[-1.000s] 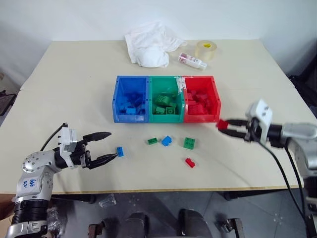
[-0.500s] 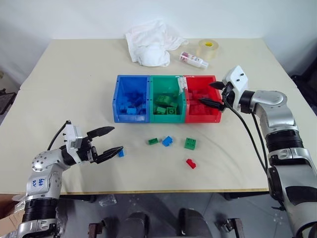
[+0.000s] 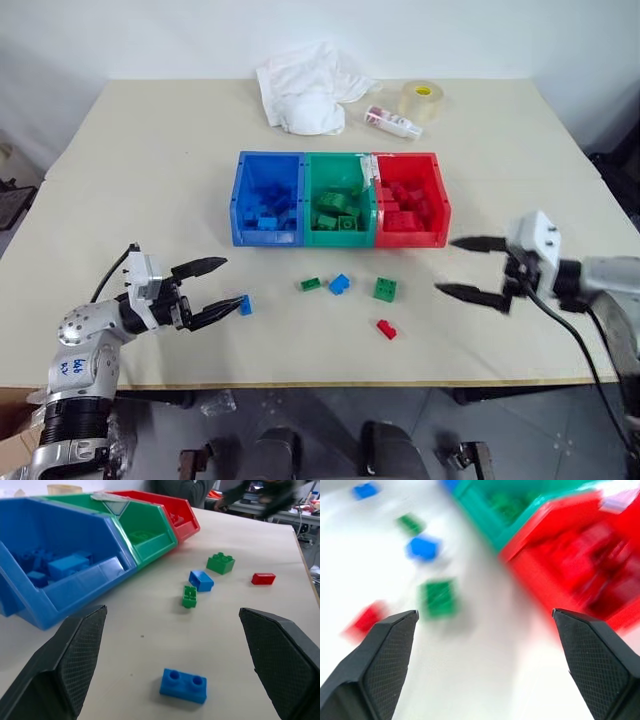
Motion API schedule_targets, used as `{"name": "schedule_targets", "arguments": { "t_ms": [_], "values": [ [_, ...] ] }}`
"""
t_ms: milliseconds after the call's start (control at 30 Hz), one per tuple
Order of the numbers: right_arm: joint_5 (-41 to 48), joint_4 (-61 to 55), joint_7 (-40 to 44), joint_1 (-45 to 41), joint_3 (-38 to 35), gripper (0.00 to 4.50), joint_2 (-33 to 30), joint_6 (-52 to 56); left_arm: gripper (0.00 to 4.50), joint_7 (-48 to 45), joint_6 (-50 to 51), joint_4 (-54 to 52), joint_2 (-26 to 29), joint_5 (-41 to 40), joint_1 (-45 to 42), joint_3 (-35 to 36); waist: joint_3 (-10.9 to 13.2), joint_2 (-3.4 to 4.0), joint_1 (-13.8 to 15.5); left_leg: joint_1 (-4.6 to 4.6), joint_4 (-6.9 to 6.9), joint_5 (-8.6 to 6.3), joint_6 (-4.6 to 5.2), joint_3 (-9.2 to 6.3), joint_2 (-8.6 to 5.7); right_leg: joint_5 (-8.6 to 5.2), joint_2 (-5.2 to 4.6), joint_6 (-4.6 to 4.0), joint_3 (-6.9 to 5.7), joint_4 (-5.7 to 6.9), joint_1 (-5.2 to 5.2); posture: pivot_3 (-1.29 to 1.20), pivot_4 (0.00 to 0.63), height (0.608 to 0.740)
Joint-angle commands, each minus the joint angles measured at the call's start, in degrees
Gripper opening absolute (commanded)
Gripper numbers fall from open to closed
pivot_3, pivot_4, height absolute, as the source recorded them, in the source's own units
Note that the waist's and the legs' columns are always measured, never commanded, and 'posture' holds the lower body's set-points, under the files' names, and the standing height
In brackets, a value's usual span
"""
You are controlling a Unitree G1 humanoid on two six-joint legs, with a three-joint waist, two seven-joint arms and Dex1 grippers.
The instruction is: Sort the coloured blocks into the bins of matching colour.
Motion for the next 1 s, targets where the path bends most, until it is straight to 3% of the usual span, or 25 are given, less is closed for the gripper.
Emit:
{"name": "schedule_targets", "arguments": {
  "t_ms": [33,167,400,567,733,967,1000],
  "values": [
    [2.1,-7.5,2.0,9.8,-9.3,4.48,-4.1,3.1,4.5,-1.7,-1.5,1.9,1.2,0.1,-1.2,0.4,0.0,0.0,0.3,0.02,0.0,0.0,0.0,0.02,0.01,0.0,0.0,0.0,0.01,-0.05,0.02,0.0,0.15,0.74],
    [2.1,-10.9,3.6,18.8,-14.8,4.48,-6.2,4.2,4.5,-3.0,-2.5,3.8,1.5,0.0,-2.1,0.4,0.0,0.0,0.5,0.1,-0.04,-0.01,0.01,0.1,0.02,0.0,0.01,0.0,0.05,-0.04,0.04,0.0,0.15,0.74],
    [3.0,-13.3,1.3,15.5,-10.3,4.48,-6.8,6.5,4.5,-3.4,-3.4,4.8,1.1,0.1,-3.0,0.2,0.0,-0.01,0.6,0.14,-0.05,0.0,0.01,0.12,0.06,0.0,0.02,0.0,0.09,-0.03,0.05,0.0,0.15,0.74],
    [1.8,-17.3,-2.3,7.8,4.0,4.48,-4.6,10.9,4.5,-3.2,-4.2,3.7,0.7,0.1,-2.0,0.2,0.0,-0.01,0.8,0.13,-0.05,0.0,0.0,0.1,0.07,0.0,0.02,0.0,0.09,-0.04,0.02,0.0,0.15,0.74],
    [-4.2,-13.8,-3.6,0.4,17.3,4.48,-1.6,9.0,4.5,-1.8,-4.0,0.4,-0.2,-0.4,0.3,0.3,0.0,-0.01,0.8,0.11,-0.05,0.0,0.0,0.08,0.06,0.0,0.02,0.0,0.09,-0.05,-0.01,0.0,0.15,0.74],
    [-10.6,-5.3,-4.6,-7.9,28.5,4.48,6.3,4.7,4.5,0.7,-3.2,-4.2,-0.9,-1.2,4.4,1.3,0.0,-0.01,0.8,0.09,-0.04,0.0,0.0,0.06,0.05,0.0,0.02,0.0,0.1,-0.04,-0.05,0.0,0.15,0.74],
    [-11.2,-4.3,-4.1,-8.6,29.4,4.31,7.0,3.7,4.5,1.0,-3.1,-4.7,-1.0,-1.3,4.8,1.4,0.0,-0.01,0.8,0.09,-0.04,0.0,0.0,0.05,0.05,0.0,0.02,0.0,0.09,-0.04,-0.05,0.0,0.15,0.74]
  ]
}}
